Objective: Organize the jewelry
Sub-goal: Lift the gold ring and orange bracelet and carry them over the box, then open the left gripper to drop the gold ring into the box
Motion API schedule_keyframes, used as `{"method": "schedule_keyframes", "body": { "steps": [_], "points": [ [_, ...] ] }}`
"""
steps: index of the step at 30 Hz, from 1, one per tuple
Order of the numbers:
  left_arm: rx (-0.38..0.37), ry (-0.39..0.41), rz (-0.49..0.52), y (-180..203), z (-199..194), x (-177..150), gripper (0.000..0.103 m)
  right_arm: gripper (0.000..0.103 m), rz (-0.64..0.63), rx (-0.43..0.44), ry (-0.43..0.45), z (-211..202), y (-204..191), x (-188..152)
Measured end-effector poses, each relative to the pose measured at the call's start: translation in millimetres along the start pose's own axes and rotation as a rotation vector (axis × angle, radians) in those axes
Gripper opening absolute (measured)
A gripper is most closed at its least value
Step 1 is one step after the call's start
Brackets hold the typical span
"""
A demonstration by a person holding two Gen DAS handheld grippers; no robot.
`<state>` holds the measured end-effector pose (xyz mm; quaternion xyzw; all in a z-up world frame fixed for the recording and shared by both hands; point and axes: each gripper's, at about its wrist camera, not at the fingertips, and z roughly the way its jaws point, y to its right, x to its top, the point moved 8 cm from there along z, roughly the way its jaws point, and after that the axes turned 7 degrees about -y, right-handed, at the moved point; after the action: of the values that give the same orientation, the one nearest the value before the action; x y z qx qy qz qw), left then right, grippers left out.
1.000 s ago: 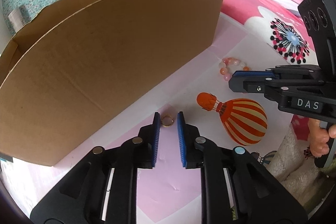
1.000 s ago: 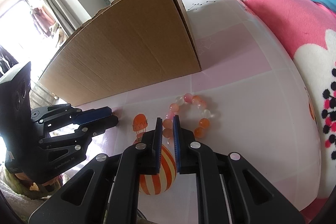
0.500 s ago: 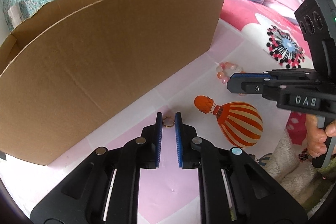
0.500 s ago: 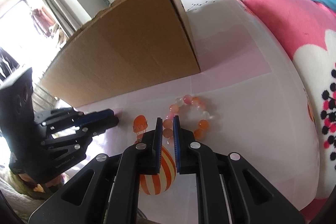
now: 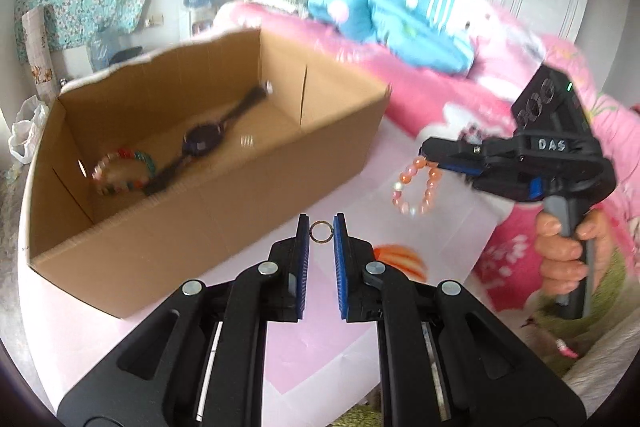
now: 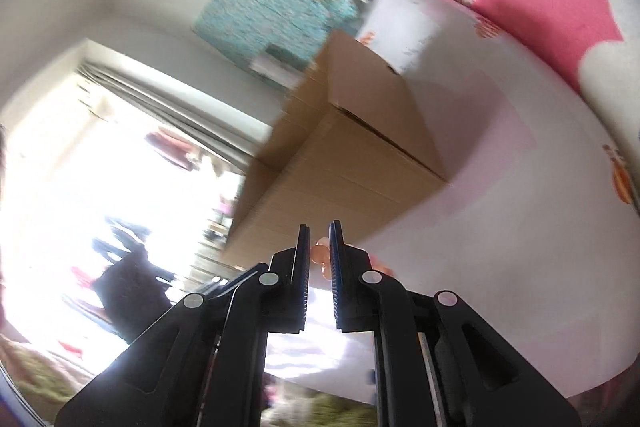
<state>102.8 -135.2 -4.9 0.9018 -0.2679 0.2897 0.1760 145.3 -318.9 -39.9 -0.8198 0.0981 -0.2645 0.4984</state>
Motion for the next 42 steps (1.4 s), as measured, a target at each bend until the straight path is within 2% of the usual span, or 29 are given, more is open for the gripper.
{"method": "schedule_keyframes", "body": {
  "steps": [6,10,13,16,18,22,29,33,37,42],
  "points": [
    [-0.016,0.104,-0.009,-8.1,-34.1,38.4,0.011,0.010,-0.038,0.103,0.041,-8.9,-36.9,28.9],
    [0.002,0.097,-0.030,-21.1,-28.2,65.2,0.011,0.010,-0.085,0.169,0.066,-12.7,-64.1,47.3],
    [-0.028,0.029,-0.069,-33.9,-6.7,79.6,0.011,0.010,-0.123,0.204,0.076,-7.8,-81.0,63.5],
    [-0.067,-0.078,-0.122,-48.4,25.8,85.7,0.011,0.010,-0.131,0.223,0.072,-0.7,-85.9,76.2],
    [-0.069,-0.166,-0.166,-59.5,50.1,82.9,0.011,0.010,-0.139,0.222,0.065,4.0,-86.4,83.9],
    [-0.120,-0.281,-0.253,-70.8,80.8,77.8,0.011,0.010,-0.138,0.213,0.047,13.0,-80.1,94.5],
    [-0.096,-0.385,-0.290,-78.4,104.6,69.8,0.014,0.010,-0.127,0.189,0.028,23.6,-65.4,106.8],
    [-0.098,-0.386,-0.313,-81.1,106.9,66.8,0.030,0.010,-0.130,0.157,0.007,24.4,-62.1,105.8],
    [-0.095,-0.353,-0.332,-85.8,99.2,68.0,0.030,0.010,-0.145,0.099,-0.030,29.3,-60.3,105.8],
    [-0.042,-0.229,-0.325,-95.1,60.8,73.0,0.031,0.010,-0.229,-0.004,-0.105,41.3,-69.3,102.9]
  ]
}}
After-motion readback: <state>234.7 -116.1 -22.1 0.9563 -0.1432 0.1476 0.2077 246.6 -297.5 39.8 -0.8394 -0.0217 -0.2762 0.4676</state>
